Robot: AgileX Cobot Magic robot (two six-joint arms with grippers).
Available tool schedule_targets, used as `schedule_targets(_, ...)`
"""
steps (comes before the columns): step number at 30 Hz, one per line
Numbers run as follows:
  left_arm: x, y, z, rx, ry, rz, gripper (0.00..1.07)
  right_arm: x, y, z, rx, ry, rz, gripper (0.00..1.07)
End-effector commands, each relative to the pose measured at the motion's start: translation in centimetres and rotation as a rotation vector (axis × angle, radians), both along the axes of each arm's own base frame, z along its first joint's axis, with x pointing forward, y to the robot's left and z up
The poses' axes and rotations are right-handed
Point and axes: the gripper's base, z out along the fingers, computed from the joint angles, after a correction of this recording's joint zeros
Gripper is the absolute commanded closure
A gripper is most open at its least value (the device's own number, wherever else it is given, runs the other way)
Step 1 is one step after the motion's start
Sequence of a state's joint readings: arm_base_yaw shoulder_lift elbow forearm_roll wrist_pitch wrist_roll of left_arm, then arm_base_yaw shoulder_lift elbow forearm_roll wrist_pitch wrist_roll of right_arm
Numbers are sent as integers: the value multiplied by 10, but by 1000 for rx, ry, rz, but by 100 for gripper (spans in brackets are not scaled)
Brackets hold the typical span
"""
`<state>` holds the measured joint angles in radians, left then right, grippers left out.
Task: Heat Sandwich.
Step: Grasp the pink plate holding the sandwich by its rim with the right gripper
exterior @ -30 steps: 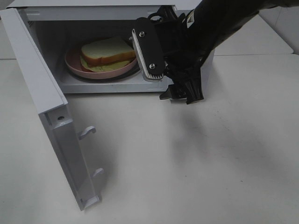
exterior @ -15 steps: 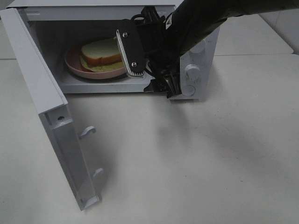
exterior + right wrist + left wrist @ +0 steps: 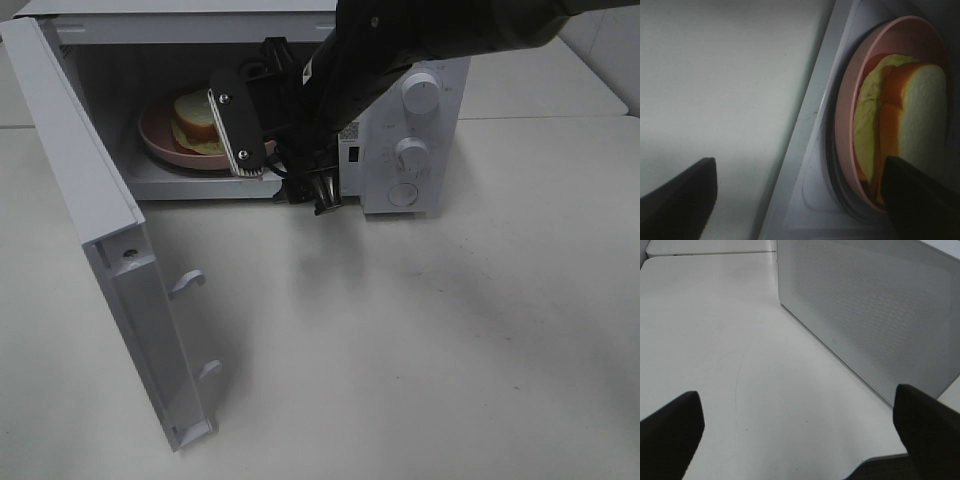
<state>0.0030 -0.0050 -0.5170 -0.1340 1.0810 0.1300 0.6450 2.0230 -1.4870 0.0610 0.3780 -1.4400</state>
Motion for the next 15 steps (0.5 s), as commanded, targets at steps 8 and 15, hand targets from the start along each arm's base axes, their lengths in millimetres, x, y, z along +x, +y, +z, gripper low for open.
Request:
schedule_targets(8,-1,-1,1,-9,-15,3,10,22,23,-18,-11,12,15,24)
schedule_targets(15,-1,-1,1,-9,-15,3,10,37,31,-24,-12,18,-34,25)
